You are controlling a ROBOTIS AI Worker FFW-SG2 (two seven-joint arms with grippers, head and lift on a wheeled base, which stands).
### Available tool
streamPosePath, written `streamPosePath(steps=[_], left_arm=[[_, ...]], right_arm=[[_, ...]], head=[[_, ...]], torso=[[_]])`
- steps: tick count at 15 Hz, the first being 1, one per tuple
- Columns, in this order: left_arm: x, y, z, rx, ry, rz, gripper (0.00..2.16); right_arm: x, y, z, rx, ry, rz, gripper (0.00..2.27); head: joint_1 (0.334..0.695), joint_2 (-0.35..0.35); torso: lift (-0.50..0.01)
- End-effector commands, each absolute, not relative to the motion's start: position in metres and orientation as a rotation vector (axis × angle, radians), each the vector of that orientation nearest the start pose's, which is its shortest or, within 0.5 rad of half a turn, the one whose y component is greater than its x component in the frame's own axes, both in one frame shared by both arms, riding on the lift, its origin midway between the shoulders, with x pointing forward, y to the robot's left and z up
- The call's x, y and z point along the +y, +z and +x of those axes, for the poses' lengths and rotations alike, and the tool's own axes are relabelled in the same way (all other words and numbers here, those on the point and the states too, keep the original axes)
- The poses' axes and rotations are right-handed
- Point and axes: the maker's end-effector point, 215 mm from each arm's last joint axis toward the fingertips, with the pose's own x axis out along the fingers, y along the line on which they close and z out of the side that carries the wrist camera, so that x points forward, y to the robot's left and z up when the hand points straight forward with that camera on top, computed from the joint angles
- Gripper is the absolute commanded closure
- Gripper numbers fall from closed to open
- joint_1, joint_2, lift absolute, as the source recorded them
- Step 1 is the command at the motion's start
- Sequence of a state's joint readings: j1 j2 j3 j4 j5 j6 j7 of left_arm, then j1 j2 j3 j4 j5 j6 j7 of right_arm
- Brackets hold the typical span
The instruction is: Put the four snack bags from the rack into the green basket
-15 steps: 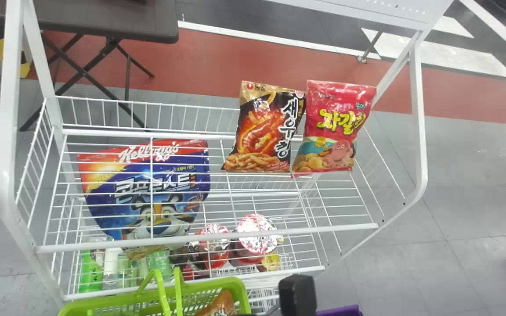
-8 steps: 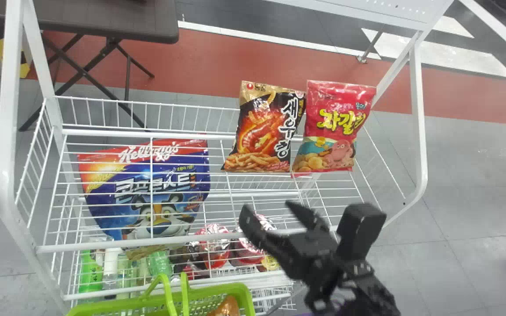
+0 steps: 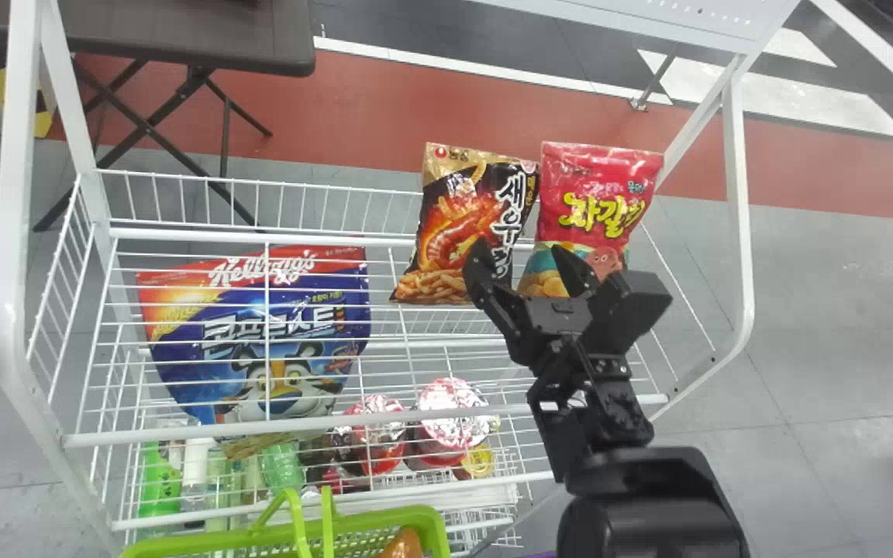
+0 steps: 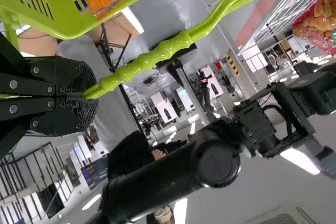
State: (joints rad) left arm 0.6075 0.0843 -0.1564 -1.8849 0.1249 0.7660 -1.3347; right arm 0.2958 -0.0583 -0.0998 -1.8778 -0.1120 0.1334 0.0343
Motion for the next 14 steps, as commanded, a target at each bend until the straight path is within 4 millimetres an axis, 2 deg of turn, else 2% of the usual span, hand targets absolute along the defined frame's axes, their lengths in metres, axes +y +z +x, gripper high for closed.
streamPosePath(steps=[1, 4, 5, 6, 7, 8, 11, 12, 14], left_arm=[[-0.029, -0.475, 0.123, 0.892, -1.389, -0.771, 2.13], [-0.033, -0.474, 0.122, 0.892, -1.392, -0.774, 2.13], [-0.034, -0.474, 0.122, 0.893, -1.394, -0.771, 2.13], [-0.035, -0.475, 0.121, 0.896, -1.394, -0.77, 2.13], [-0.035, -0.475, 0.121, 0.897, -1.394, -0.769, 2.13], [-0.035, -0.475, 0.121, 0.896, -1.393, -0.768, 2.13], [-0.036, -0.474, 0.119, 0.897, -1.397, -0.767, 2.13], [-0.037, -0.474, 0.118, 0.897, -1.398, -0.768, 2.13], [-0.036, -0.474, 0.116, 0.9, -1.398, -0.769, 2.13]], right_arm=[[-0.292, -0.39, 0.527, 0.175, -0.02, 0.01, 0.09], [-0.287, -0.389, 0.531, 0.178, 0.032, 0.038, 0.14], [-0.285, -0.392, 0.532, 0.19, 0.061, 0.042, 0.4], [-0.283, -0.404, 0.53, 0.232, 0.089, 0.057, 0.85], [-0.282, -0.413, 0.527, 0.264, 0.097, 0.071, 1.7], [-0.286, -0.416, 0.524, 0.276, 0.095, 0.076, 1.99], [-0.284, -0.424, 0.515, 0.309, 0.133, 0.105, 2.02], [-0.289, -0.424, 0.513, 0.31, 0.127, 0.109, 2.04], [-0.286, -0.418, 0.512, 0.298, 0.148, 0.11, 2.04]], head=[[0.695, -0.35], [0.695, -0.35], [0.695, -0.35], [0.695, -0.35], [0.695, -0.35], [0.695, -0.35], [0.695, -0.35], [0.695, -0.35], [0.695, -0.35]], torso=[[-0.006], [-0.006], [-0.006], [-0.006], [-0.006], [-0.006], [-0.006], [-0.006], [-0.006]])
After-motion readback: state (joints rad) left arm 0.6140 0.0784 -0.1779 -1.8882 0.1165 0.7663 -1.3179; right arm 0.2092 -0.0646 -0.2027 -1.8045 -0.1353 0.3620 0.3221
